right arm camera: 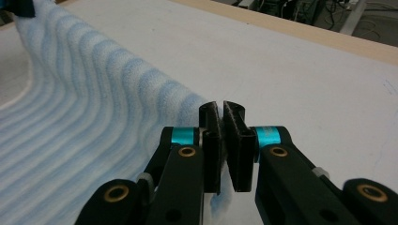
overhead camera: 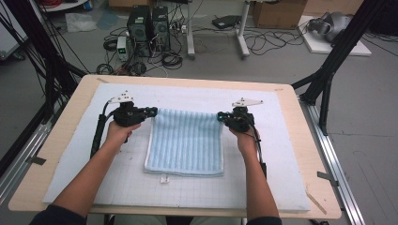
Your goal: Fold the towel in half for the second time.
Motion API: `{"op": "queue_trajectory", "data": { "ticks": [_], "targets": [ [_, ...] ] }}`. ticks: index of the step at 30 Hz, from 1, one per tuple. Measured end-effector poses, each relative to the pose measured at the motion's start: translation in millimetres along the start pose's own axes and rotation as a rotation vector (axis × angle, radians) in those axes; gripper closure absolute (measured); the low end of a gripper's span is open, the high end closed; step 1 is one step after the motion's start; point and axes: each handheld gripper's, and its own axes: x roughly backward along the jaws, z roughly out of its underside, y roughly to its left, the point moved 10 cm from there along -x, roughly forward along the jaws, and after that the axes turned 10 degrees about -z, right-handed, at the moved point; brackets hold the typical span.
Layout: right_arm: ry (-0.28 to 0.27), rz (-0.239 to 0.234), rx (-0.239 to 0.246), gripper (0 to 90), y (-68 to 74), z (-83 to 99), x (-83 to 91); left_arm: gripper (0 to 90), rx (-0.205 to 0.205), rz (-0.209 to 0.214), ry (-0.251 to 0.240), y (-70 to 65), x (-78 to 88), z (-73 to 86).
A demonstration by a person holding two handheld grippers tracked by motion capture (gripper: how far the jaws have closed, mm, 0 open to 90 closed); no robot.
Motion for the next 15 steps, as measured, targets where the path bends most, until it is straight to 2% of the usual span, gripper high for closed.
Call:
{"op": "queue_trajectory", "data": {
  "ticks": [5, 9, 14, 15],
  "targets": [
    [-0.016, -0.021, 0.023, 85.6, 13.3, -0.7, 9.7, 86.3, 0.000, 0.015, -0.013, -7.6, 13.5, 3.7],
    [-0.044, -0.036, 0.045, 85.6, 29.6, -1.0, 21.1, 86.3, -0.010, 0.039, -0.020, -17.6, 28.3, 9.4],
    [-0.033, -0.048, 0.085, 85.5, 52.8, 7.0, 34.3, 86.3, -0.030, 0.064, -0.040, -31.9, 46.7, 19.5],
    [-0.053, -0.044, 0.100, 85.5, 57.8, 7.3, 37.4, 86.2, -0.035, 0.067, -0.044, -34.1, 50.1, 21.7]
  ]
}}
